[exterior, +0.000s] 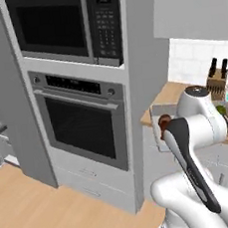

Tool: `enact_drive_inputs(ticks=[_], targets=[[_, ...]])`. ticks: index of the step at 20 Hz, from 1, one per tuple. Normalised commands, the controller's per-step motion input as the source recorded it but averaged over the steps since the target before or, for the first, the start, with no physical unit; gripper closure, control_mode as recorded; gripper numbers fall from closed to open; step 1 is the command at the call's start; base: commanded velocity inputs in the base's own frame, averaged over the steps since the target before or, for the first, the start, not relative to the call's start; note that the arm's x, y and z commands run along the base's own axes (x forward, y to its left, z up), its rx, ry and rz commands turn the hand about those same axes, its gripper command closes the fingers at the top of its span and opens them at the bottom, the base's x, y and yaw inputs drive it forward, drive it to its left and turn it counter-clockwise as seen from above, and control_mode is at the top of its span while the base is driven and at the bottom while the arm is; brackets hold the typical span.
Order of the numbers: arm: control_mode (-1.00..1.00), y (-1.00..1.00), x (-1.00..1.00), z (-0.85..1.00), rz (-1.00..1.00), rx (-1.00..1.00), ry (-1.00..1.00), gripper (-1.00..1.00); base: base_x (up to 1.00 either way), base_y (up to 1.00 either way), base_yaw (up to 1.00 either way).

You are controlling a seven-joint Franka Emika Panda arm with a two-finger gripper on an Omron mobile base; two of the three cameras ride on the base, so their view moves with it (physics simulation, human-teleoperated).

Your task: Take the meat container that has the chicken drumstick and place it on the second highest rack of the freezer. Then take the vegetable container that has the lime and sweet potato and place it on the highest rack of the freezer.

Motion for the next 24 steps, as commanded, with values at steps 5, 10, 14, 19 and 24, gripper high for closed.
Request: enact_drive_inputs(ticks=[5,10,14,19,24], targets=[[1.00,0.00,0.00,0.00,0.00,0.00,0.00,1.00,0.00,0.98,0.68],[1.00,0.00,0.00,0.00,0.00,0.00,0.00,1.00,0.28,0.89,0.62],[1.00,0.00,0.00,0.00,0.00,0.00,0.00,1.00,0.92,0.49,0.53],[1.00,0.00,0.00,0.00,0.00,0.00,0.00,1.00,1.00,0.10,0.18],[1.00,0.00,0.00,0.00,0.00,0.00,0.00,1.00,1.00,0.12,-0.05]])
